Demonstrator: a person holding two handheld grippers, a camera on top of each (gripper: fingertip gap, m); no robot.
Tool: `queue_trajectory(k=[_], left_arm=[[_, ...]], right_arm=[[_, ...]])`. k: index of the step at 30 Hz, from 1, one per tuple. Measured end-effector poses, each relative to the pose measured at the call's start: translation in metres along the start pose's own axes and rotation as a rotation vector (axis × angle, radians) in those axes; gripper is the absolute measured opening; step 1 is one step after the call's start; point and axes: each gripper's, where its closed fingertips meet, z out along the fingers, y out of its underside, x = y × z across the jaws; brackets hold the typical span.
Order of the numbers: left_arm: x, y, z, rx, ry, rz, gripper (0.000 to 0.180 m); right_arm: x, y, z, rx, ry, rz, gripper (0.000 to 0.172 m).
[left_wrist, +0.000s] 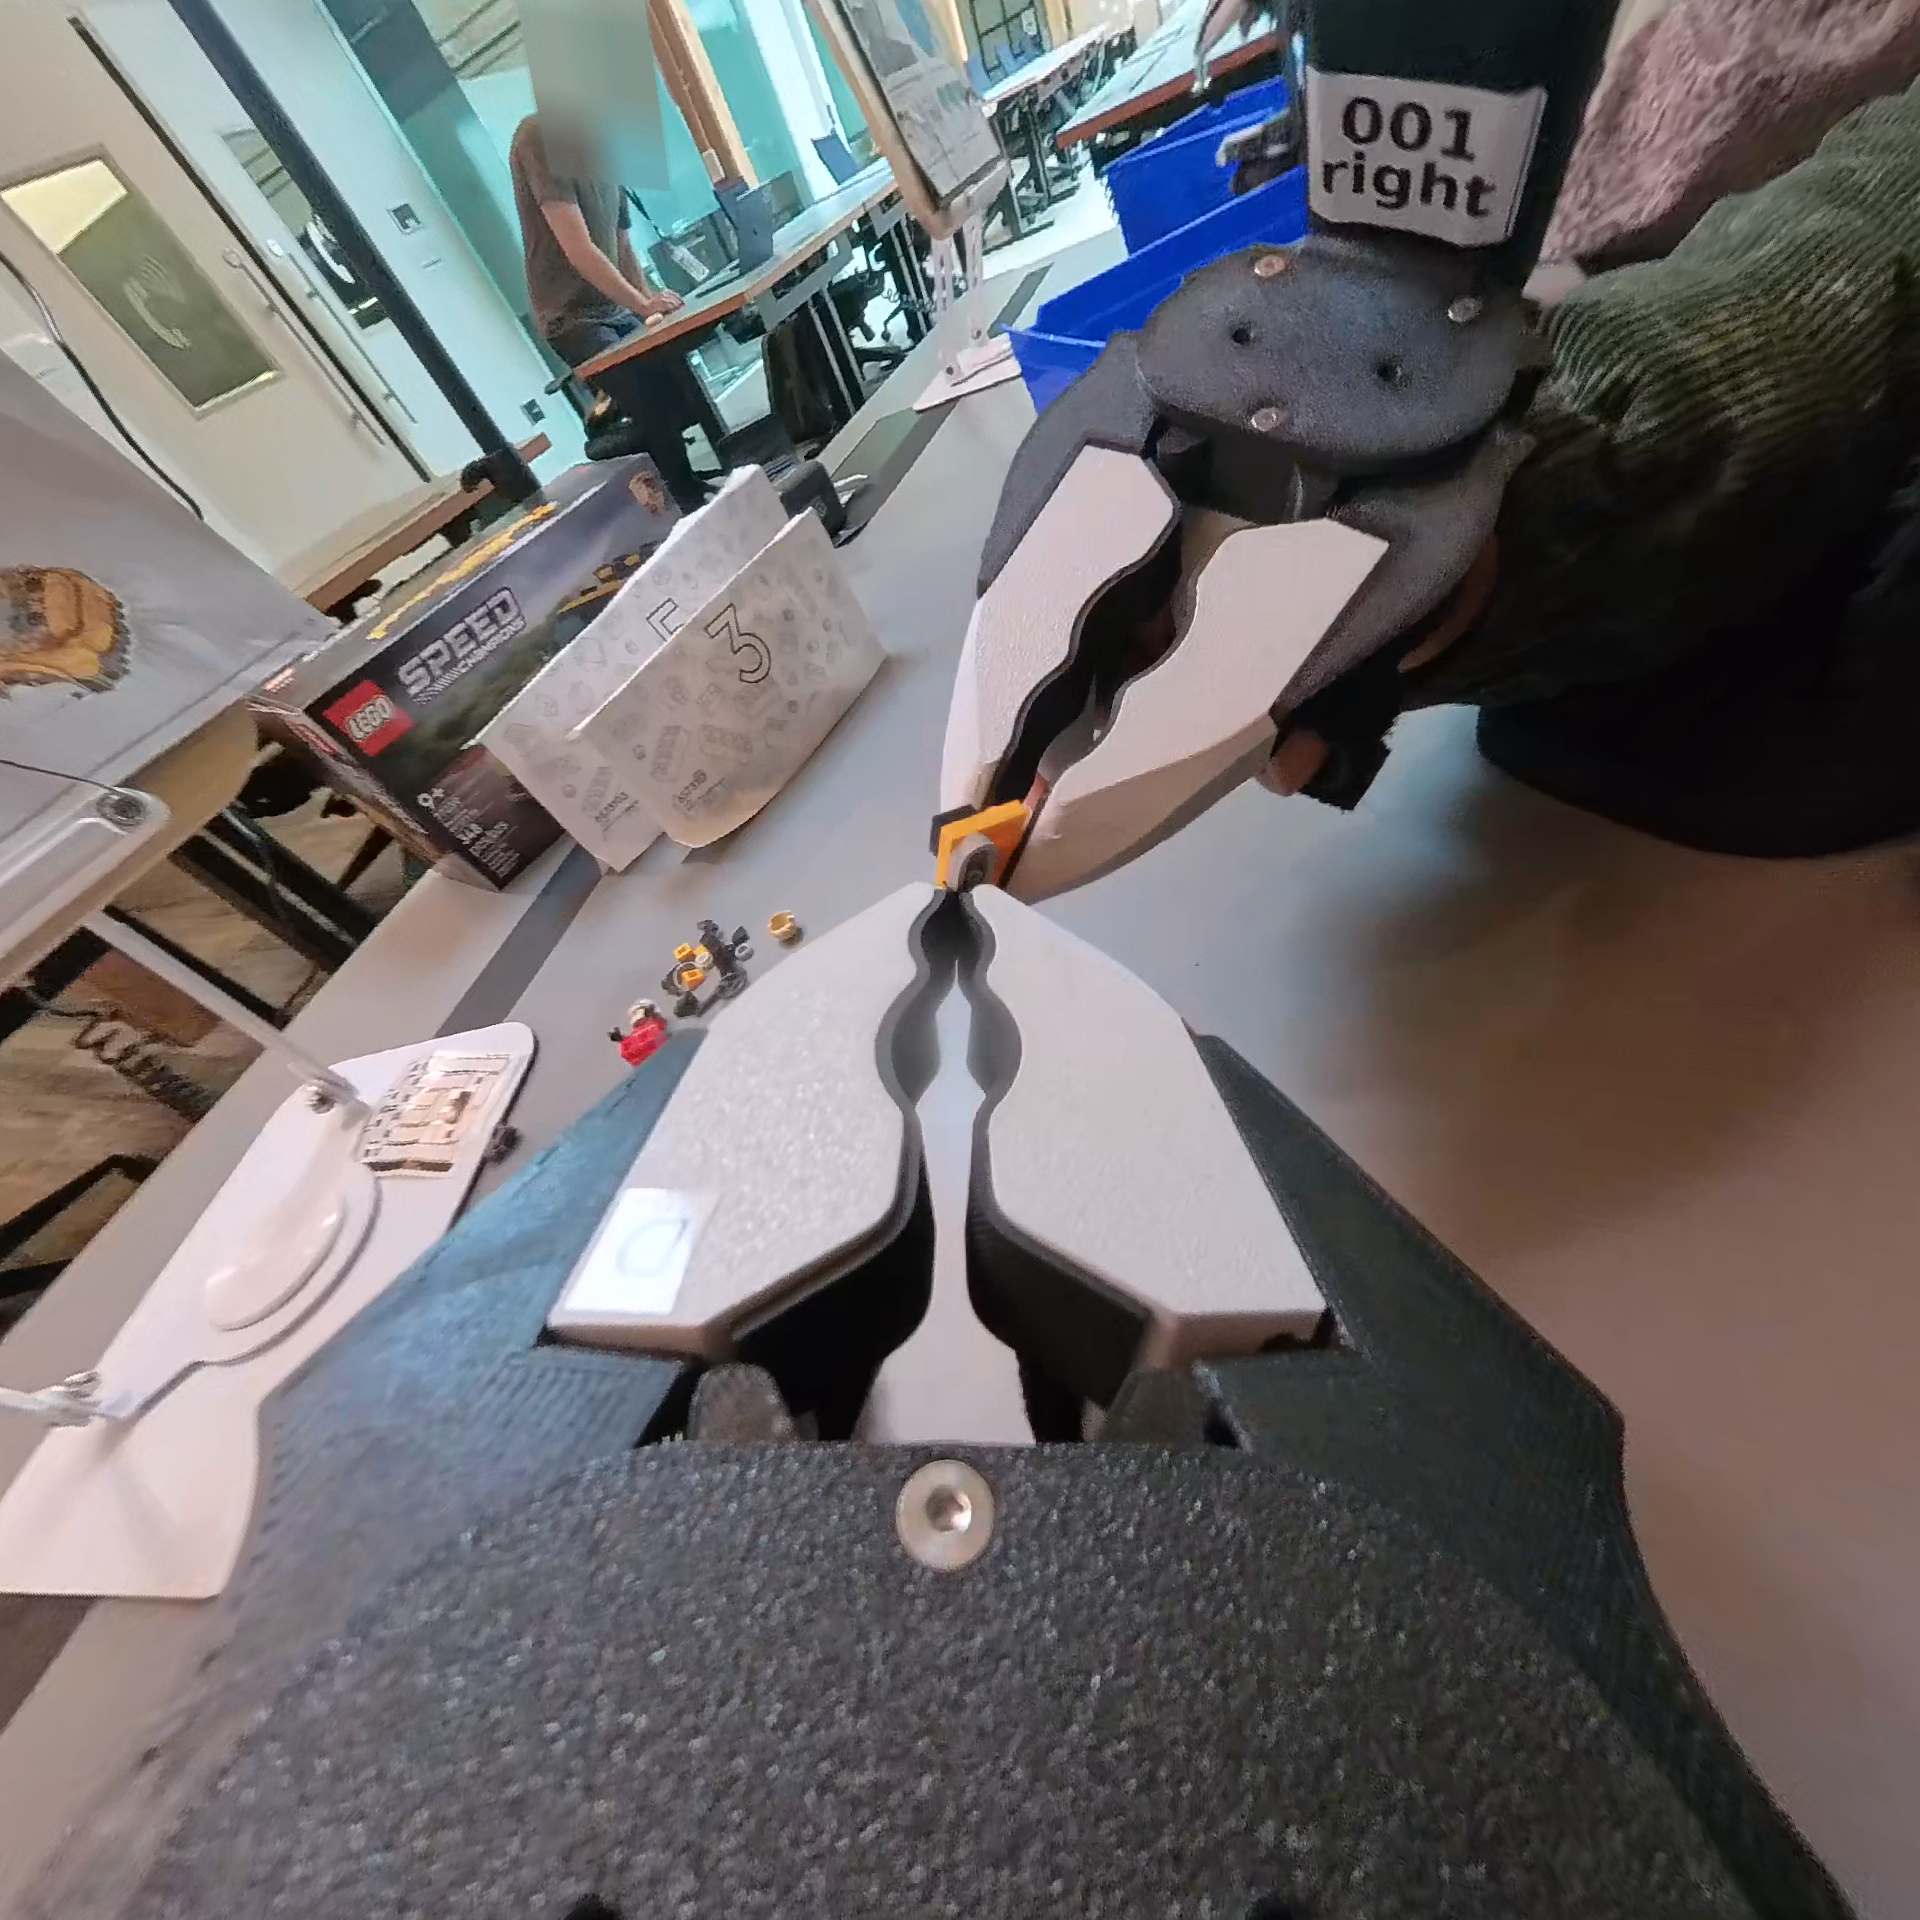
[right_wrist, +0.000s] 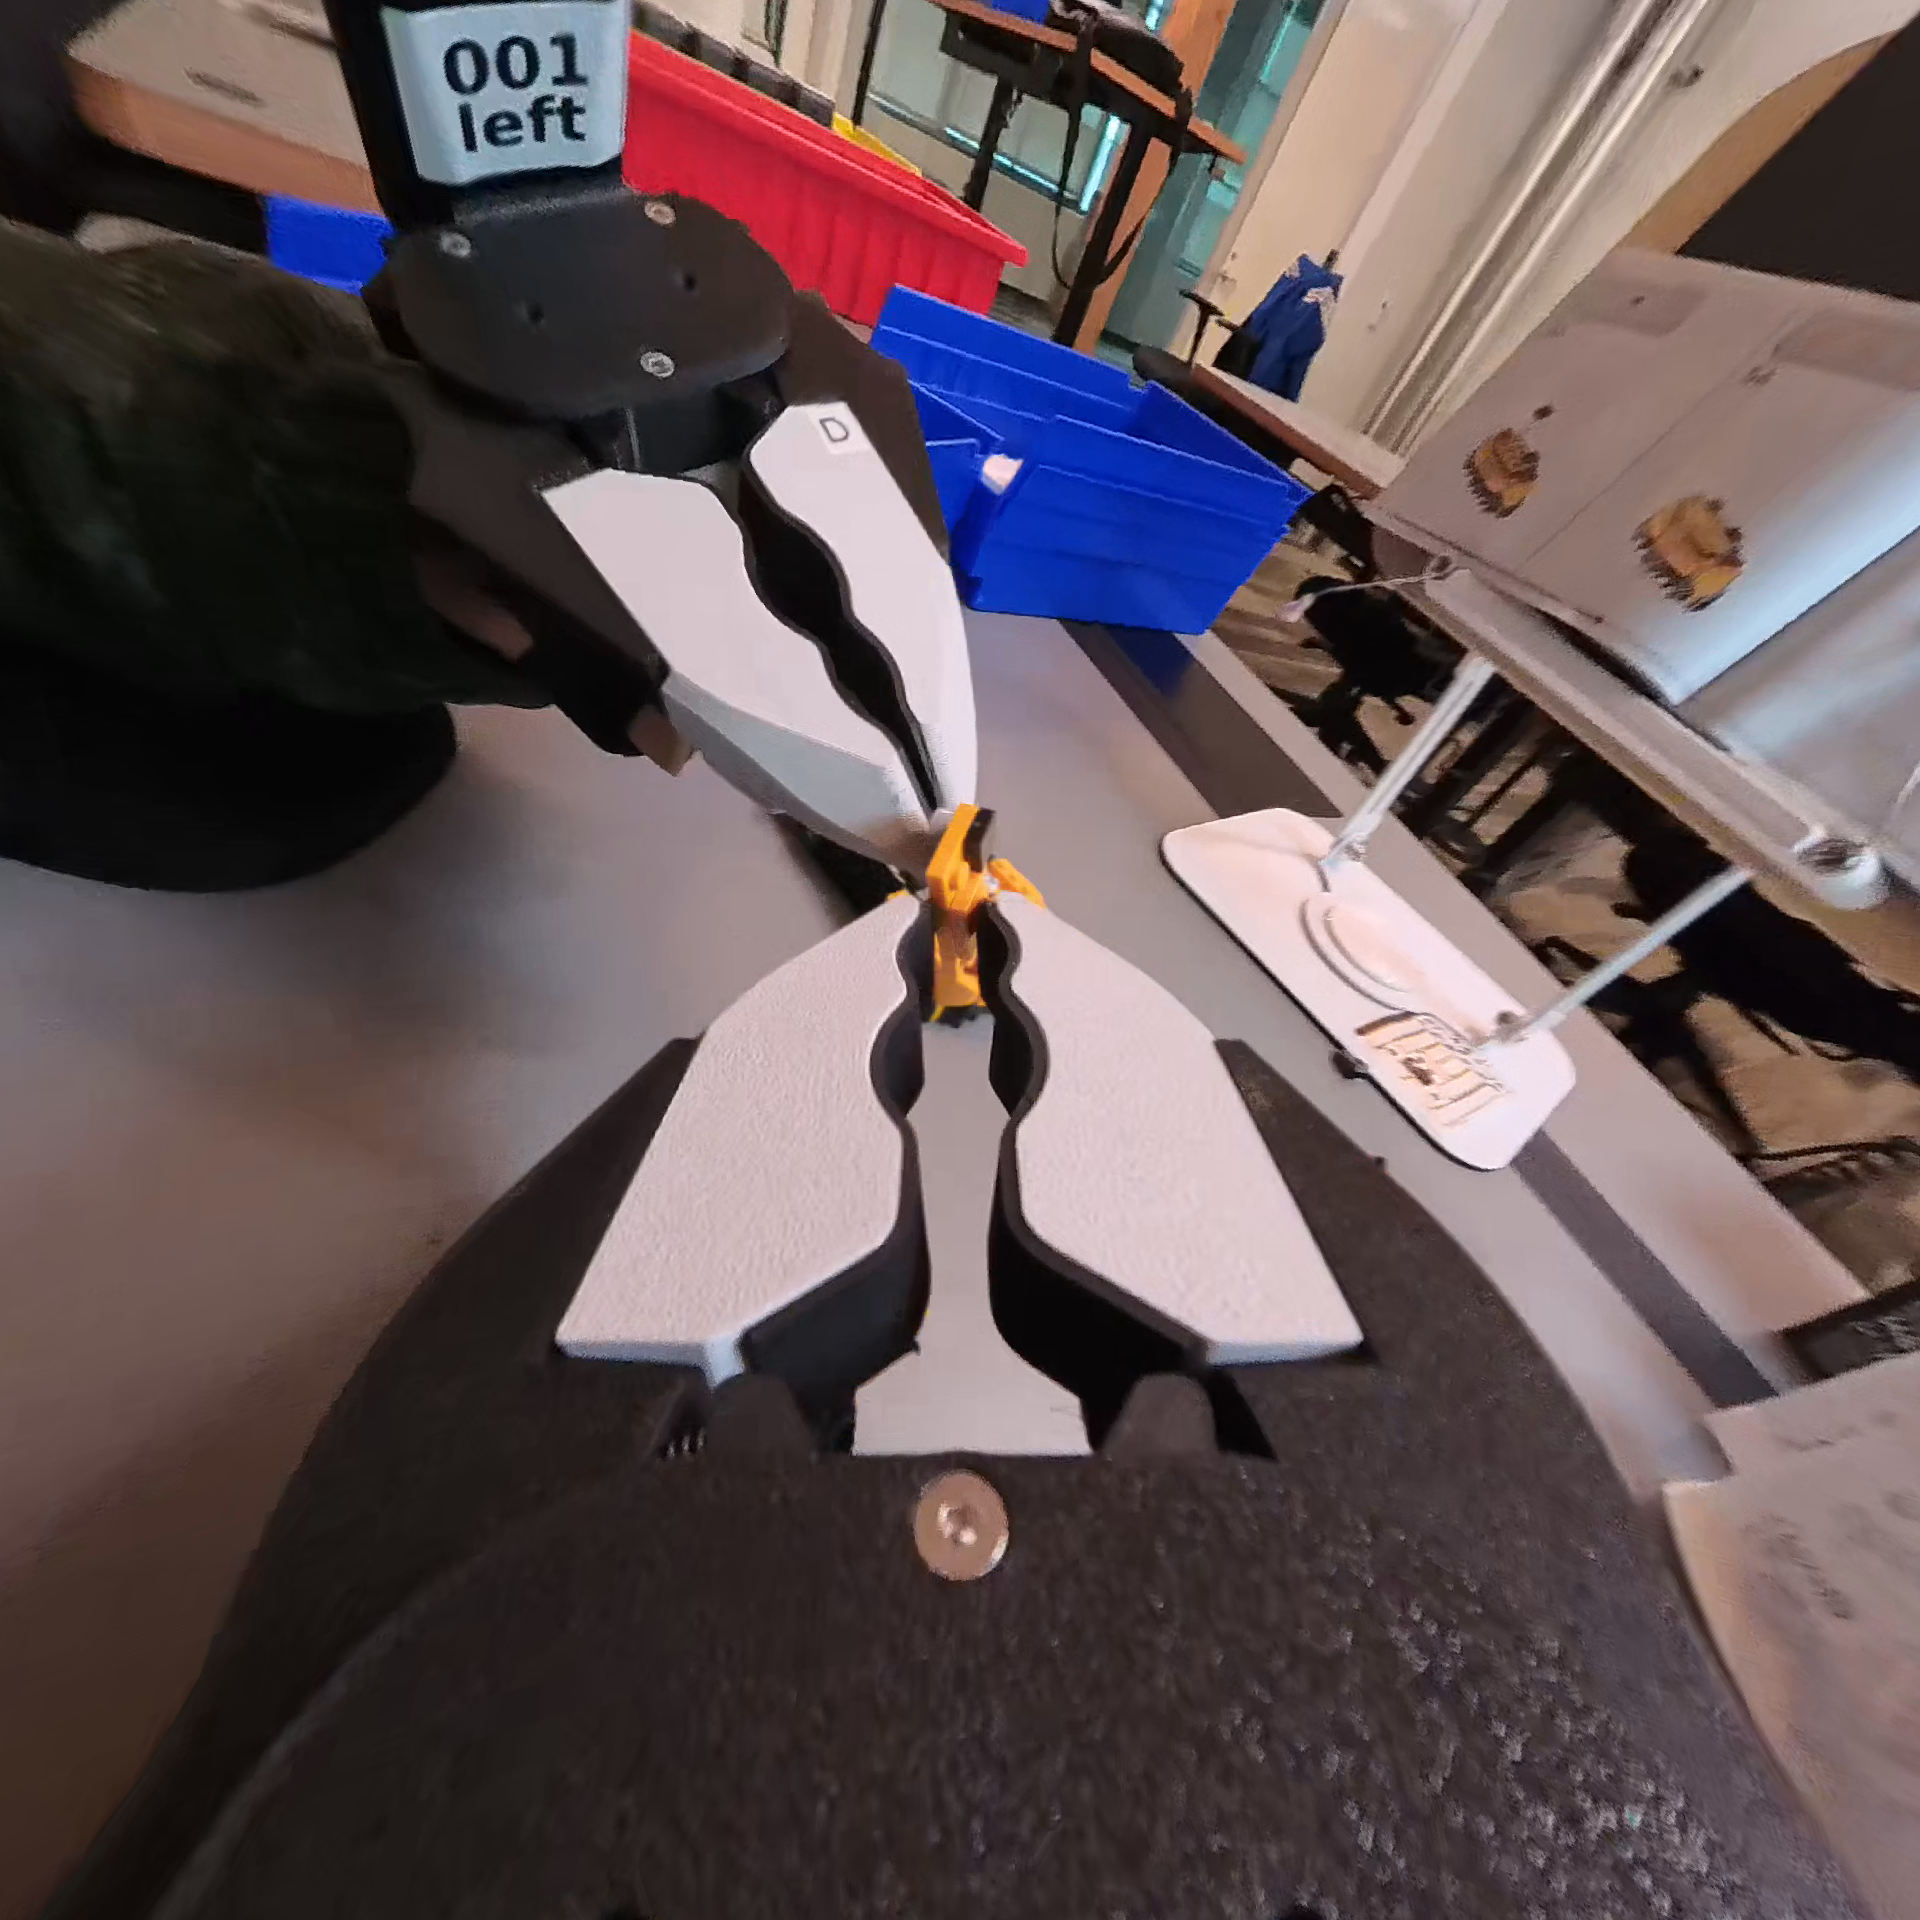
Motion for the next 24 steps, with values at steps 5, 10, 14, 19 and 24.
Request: queue_trajectory(k=[5, 10, 14, 19, 24], left_arm=[[-0.0008, 0.0001, 0.0025, 0.02, 0.006, -0.045, 0.007], [-0.0009, 0.0014, 0.0047, 0.03, 0.03, -0.138, 0.01], [-0.002, -0.0016, 0.0048, 0.058, 0.047, -0.221, 0.01], [-0.0028, -0.0057, 0.0035, 0.062, 0.02, -0.216, 0.01], [-0.0063, -0.007, 0.0021, 0.024, -0.072, -0.161, 0.008]], right_arm=[[0.0061, 0.0068, 0.001, -0.041, 0.0, 0.106, 0.006], [0.0011, 0.0065, 0.005, -0.061, 0.021, 0.07, 0.006], [0.0023, 0.0042, 0.0045, -0.063, 0.058, 0.029, 0.006], [0.0029, -0.0006, 0.0022, -0.062, 0.112, -0.053, 0.006], [0.0061, -0.0029, 0.0015, -0.079, 0.191, -0.115, 0.006]])
